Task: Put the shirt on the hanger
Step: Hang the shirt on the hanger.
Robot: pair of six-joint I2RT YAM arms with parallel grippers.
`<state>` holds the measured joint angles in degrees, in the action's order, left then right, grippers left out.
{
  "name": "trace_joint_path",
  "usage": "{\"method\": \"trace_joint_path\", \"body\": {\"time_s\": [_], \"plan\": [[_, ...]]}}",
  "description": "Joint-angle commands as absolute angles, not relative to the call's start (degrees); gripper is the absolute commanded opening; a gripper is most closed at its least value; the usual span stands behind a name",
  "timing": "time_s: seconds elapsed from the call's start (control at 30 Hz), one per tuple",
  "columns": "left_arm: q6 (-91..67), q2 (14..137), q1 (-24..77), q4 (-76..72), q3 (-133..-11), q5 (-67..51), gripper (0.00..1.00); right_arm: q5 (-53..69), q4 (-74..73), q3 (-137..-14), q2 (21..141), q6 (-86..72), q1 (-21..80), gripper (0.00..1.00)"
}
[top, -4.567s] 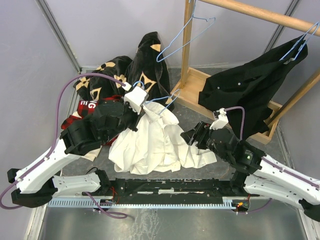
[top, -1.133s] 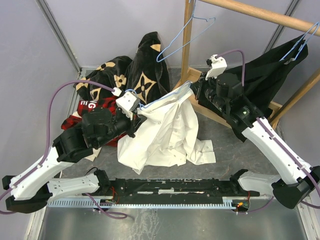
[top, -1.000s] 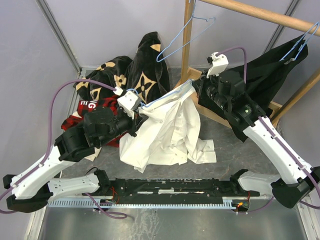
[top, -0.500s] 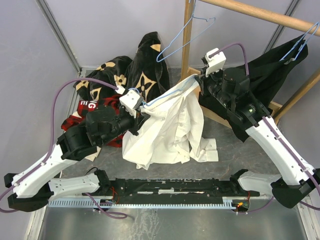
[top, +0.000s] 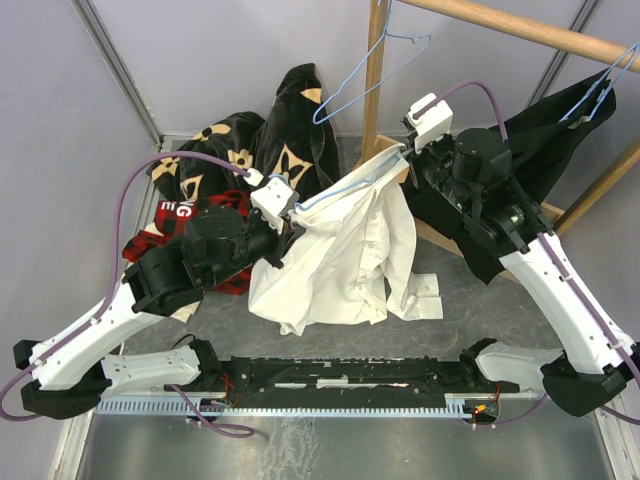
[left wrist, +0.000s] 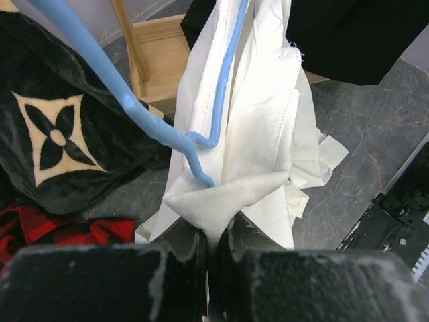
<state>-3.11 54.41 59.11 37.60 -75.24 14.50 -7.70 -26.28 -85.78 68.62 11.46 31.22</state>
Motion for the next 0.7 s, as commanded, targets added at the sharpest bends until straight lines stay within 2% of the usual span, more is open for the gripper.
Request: {"method": "trace_joint_path", "body": {"time_s": [0.0, 0.33, 0.67], "plan": [[-0.17, 51.52, 59.14, 53.24, -77.89, 16.95, 0.03, -23.64, -25.15, -91.46, 65.49, 17.66, 22.13, 0.00], [0.85, 55.12, 59.20, 51.13, -78.47, 15.87, 0.03, 8.10, -35.74, -95.16, 64.54, 10.03, 22.09, 0.00], [1.81, 57.02, 59.11, 50.58, -79.03, 14.30, 0.03, 13.92, -39.86, -95.09, 66.51, 10.46, 22.13, 0.00]]}}
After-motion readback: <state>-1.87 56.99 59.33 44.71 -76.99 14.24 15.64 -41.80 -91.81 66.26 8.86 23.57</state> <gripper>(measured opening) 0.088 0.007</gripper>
